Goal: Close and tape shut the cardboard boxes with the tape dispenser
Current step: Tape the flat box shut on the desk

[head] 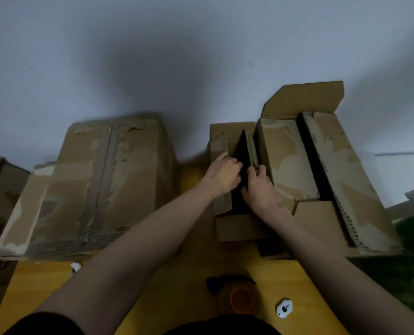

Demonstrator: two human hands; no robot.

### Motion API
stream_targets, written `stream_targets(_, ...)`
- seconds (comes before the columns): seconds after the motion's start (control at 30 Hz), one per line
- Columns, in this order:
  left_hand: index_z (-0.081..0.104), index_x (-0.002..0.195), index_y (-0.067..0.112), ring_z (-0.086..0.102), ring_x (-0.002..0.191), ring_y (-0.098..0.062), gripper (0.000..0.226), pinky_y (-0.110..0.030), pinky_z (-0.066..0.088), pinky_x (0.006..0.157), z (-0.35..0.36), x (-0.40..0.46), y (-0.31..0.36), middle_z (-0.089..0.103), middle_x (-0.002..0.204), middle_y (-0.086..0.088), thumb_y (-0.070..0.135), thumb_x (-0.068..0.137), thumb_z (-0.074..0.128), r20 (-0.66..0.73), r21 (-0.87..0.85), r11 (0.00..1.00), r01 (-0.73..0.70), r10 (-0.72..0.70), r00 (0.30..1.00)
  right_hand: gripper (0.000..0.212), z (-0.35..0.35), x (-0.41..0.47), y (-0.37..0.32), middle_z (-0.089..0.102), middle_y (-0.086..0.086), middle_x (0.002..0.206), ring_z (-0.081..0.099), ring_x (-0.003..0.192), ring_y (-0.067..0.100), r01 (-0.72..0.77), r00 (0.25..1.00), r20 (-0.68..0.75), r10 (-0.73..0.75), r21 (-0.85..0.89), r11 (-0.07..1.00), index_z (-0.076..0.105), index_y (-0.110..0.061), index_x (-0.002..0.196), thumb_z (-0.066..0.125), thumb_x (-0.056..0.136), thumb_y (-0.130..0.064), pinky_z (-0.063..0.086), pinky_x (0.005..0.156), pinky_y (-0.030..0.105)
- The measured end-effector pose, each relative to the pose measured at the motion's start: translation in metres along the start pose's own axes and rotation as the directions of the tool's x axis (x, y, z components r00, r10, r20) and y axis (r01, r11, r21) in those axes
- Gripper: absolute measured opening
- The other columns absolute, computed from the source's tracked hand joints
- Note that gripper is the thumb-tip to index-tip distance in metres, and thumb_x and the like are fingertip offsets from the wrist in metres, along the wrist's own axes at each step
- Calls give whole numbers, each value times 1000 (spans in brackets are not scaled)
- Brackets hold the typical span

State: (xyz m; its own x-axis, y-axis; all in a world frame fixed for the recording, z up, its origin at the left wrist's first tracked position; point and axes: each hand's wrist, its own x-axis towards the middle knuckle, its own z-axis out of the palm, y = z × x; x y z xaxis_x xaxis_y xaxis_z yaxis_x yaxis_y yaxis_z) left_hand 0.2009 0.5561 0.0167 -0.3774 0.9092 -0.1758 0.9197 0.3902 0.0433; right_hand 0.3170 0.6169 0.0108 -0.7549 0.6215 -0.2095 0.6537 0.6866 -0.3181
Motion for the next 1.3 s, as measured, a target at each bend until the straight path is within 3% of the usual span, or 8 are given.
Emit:
stream_targets(0.17, 52, 130, 12, 61, 112, -28, 40, -37, 40, 103, -4, 18, -28, 59, 130, -11, 32, 96, 57, -75, 27, 986, 165, -162, 984, 69, 4, 9, 3, 38, 13, 143, 63, 106, 37, -35, 999, 16, 34, 79, 996, 32, -18, 140, 68, 85, 4, 58, 82, 48)
stream_targets(0.3, 6, 159, 12, 64, 106, -36, 101, -42, 53, 82, -13, 27, -59, 14, 163, -15, 14, 86, 75, -8, -145, 894, 424, -430, 903, 53, -6, 4, 5, 44, 10, 136, 63, 102, 35, -60, 995, -60, 79, 270, 961, 38, -14, 131, 61, 88, 7, 56, 77, 42)
stream_targets(0.4, -10, 160, 19, 51, 126, -39, 123, -47, 54, 91, -13, 23, -72, 3, 166, -9, 9, 80, 82, -37, -268, 847, 459, -485, 874, 49, -4, -12, 5, 48, 7, 133, 61, 99, 28, -35, 996, -61, 63, 379, 925, 40, -13, 131, 57, 91, 7, 47, 68, 32)
stream_targets(0.6, 35, 145, 17, 35, 134, -38, 81, -50, 51, 90, 4, 16, -77, 32, 149, -7, 43, 81, 77, 50, -198, 893, 405, -403, 914, 87, 9, -3, 9, 46, 13, 149, 65, 104, 26, -10, 995, -82, 61, 517, 856, 8, -28, 158, 53, 93, 8, 59, 85, 46)
stream_targets(0.7, 48, 141, 16, 35, 135, -35, 74, -46, 42, 101, 13, 4, -69, 45, 145, -7, 61, 84, 64, 164, 55, 956, 290, -295, 941, 66, 20, 3, 7, 35, 7, 159, 46, 138, 27, 39, 999, -10, -39, 457, 889, 20, -24, 158, 54, 102, -21, 44, 109, 50)
stream_targets(0.87, 32, 155, 17, 24, 145, -34, 77, -46, 20, 119, 30, -13, -75, 34, 158, -9, 62, 94, 50, 288, 137, 975, 177, -210, 934, 67, 40, 3, 12, 3, -2, 169, 10, 153, 30, 106, 967, 208, -144, 181, 978, 17, -30, 159, 47, 101, -48, 29, 117, 59)
stream_targets(1.03, 42, 149, 16, 29, 144, -32, 58, -41, 19, 120, 33, -13, -92, 36, 156, -10, 46, 100, 48, 214, -38, 982, 188, -175, 961, 115, 29, -12, 18, -17, -2, 168, -13, 154, 23, 207, 908, 352, -226, 92, 974, -3, -28, 161, 66, 80, -70, 6, 125, 55)
stream_targets(1.3, 20, 159, 30, 36, 142, -38, 73, -52, 31, 115, 28, 4, -83, 29, 161, -9, 58, 97, 47, 224, -190, 957, 219, -175, 959, 145, 28, -47, 30, -40, 5, 158, -25, 150, 34, 468, 797, 504, -333, -167, 868, -26, -37, 154, 87, 64, -54, 7, 123, 62)
